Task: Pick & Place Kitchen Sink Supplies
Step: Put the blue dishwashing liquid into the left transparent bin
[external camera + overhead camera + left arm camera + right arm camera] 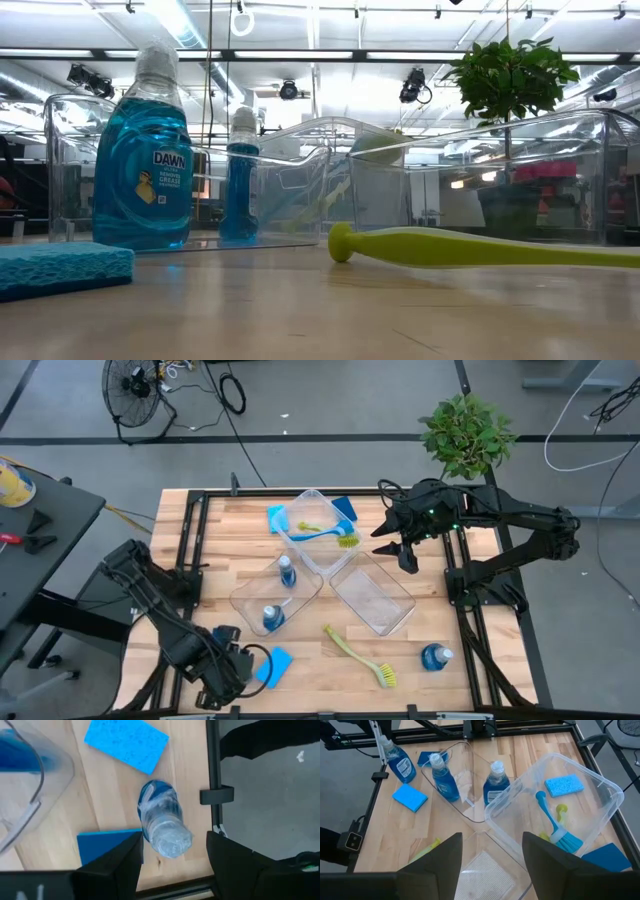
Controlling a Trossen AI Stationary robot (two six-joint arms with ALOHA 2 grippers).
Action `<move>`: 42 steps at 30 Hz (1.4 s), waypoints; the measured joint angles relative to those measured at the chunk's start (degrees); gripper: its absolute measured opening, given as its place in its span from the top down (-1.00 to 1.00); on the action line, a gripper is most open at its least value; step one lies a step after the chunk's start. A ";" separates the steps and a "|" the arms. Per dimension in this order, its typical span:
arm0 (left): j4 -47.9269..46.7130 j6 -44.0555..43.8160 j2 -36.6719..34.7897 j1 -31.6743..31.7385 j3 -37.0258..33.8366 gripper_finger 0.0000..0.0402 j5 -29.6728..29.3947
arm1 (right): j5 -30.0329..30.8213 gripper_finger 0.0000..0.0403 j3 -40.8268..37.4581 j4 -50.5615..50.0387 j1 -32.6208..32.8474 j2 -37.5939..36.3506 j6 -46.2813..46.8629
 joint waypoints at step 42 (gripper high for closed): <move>3.41 -1.05 2.11 -0.94 -5.40 -0.11 -0.76 | 0.03 -0.03 0.00 0.28 0.00 0.00 -0.07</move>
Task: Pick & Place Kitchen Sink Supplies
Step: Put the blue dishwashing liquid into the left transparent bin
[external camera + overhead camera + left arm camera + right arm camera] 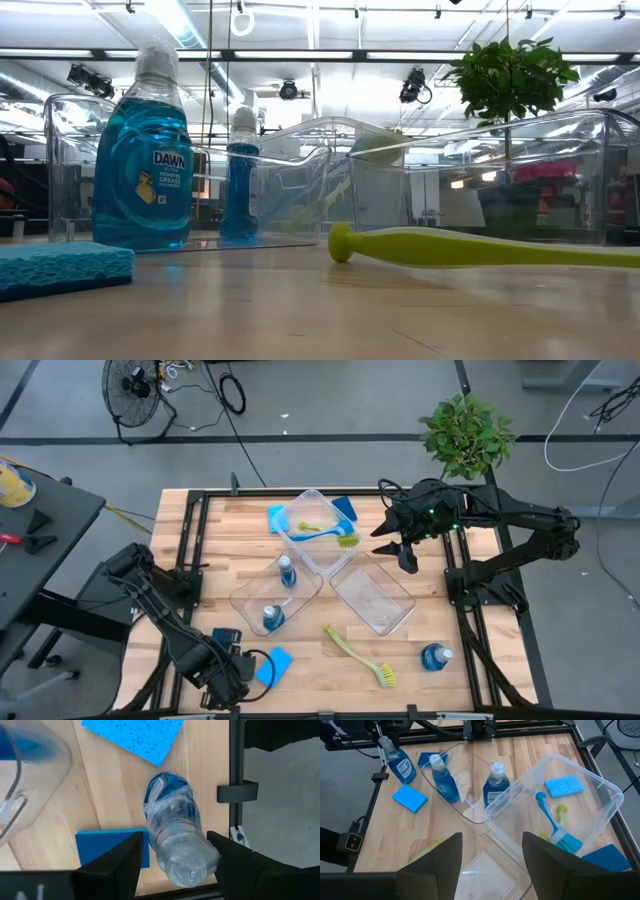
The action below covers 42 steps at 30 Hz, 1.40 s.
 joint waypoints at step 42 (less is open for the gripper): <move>-22.24 3.96 -9.52 7.34 10.38 0.30 -3.10 | 0.04 -0.03 0.00 0.02 0.00 0.00 -1.49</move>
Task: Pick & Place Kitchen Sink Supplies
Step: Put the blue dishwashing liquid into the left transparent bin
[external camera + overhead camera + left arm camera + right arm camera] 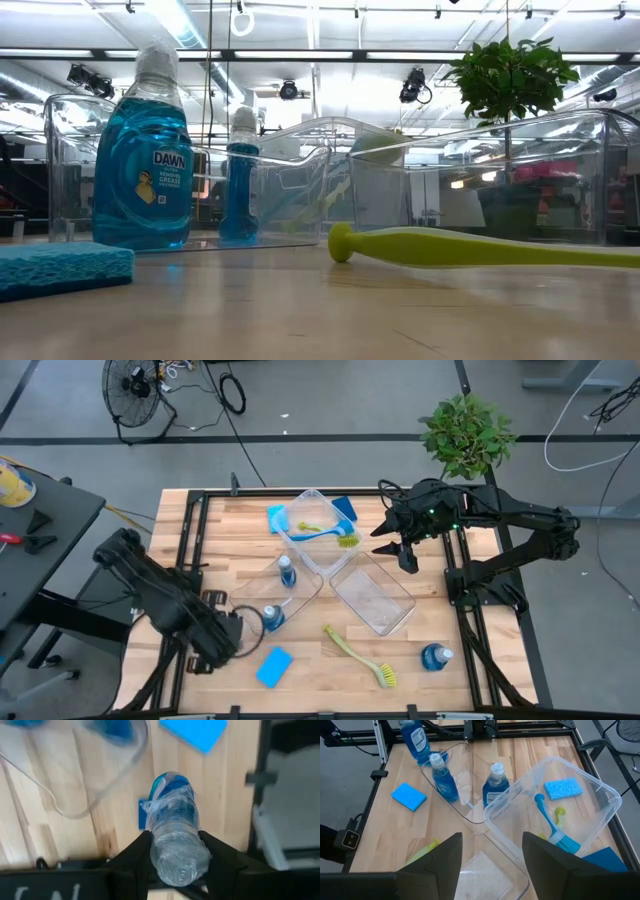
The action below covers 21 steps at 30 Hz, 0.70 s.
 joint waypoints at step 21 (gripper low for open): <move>-0.04 1.00 -12.08 17.33 1.41 0.30 -5.97 | 0.00 -0.03 0.00 0.04 0.00 0.00 -0.52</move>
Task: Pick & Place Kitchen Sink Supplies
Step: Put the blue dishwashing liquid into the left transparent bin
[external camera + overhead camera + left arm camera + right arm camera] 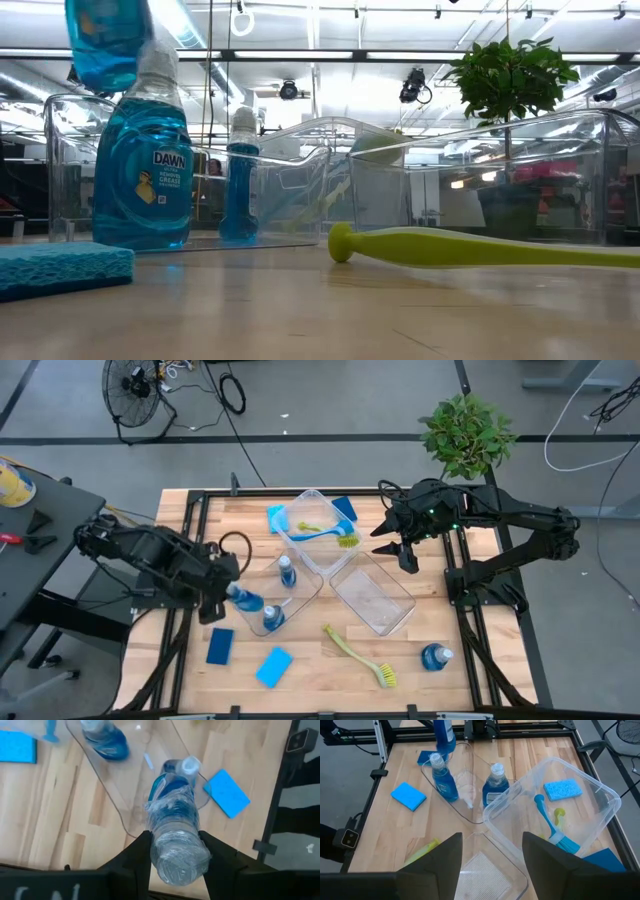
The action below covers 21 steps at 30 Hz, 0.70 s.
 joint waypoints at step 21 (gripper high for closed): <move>0.11 -6.68 -1.02 15.29 -7.70 0.30 1.52 | 1.71 -0.03 0.00 0.01 -0.01 0.00 -0.44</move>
